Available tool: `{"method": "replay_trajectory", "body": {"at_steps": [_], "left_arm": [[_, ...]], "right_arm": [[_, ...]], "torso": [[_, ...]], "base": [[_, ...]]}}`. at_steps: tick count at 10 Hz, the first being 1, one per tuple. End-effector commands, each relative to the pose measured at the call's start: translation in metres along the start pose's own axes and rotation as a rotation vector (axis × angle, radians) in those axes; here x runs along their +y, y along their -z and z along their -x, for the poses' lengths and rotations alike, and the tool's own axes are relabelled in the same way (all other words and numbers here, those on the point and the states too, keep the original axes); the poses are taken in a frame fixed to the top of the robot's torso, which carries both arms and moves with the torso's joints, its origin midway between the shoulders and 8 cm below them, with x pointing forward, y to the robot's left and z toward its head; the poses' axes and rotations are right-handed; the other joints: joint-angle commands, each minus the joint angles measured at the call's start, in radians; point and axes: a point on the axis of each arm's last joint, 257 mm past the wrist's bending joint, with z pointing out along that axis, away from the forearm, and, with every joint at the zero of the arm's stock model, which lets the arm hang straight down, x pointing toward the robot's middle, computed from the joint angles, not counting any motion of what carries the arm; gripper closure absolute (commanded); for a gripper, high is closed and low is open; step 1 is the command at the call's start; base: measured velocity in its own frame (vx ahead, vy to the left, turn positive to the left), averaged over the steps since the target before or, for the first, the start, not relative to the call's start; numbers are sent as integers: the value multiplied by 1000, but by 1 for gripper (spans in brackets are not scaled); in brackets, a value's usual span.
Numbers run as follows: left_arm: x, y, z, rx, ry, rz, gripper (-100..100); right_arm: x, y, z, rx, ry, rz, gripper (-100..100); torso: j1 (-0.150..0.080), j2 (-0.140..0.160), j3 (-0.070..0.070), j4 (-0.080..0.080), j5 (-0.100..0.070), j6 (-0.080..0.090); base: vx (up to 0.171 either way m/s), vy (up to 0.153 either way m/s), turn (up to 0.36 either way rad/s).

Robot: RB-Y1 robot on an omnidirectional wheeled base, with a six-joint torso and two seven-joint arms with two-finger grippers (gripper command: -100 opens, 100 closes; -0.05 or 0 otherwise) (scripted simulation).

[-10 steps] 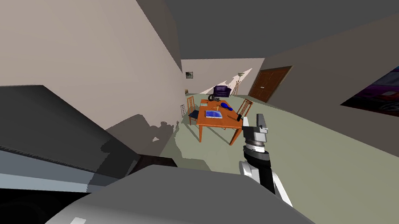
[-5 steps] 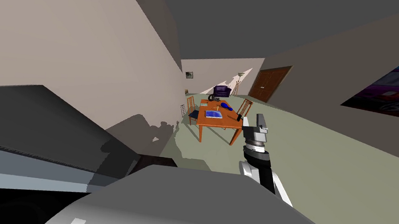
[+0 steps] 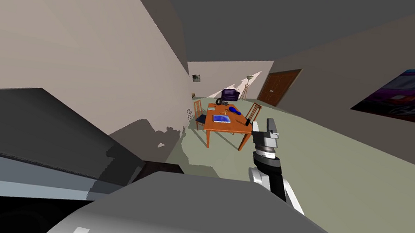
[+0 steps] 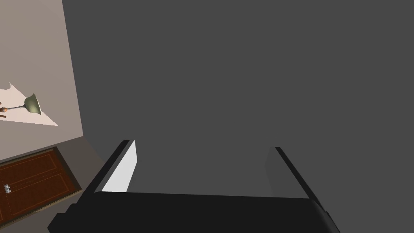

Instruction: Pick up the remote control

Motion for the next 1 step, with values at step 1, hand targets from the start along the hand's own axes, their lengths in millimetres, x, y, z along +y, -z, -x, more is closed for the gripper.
{"method": "replay_trajectory", "body": {"at_steps": [1], "left_arm": [[0, 0, 0, 0, 0, 0, 0]], "right_arm": [[0, 0, 0, 0, 0, 0, 0]], "torso": [[0, 0, 0, 0, 0, 0]], "base": [[0, 0, 0]]}}
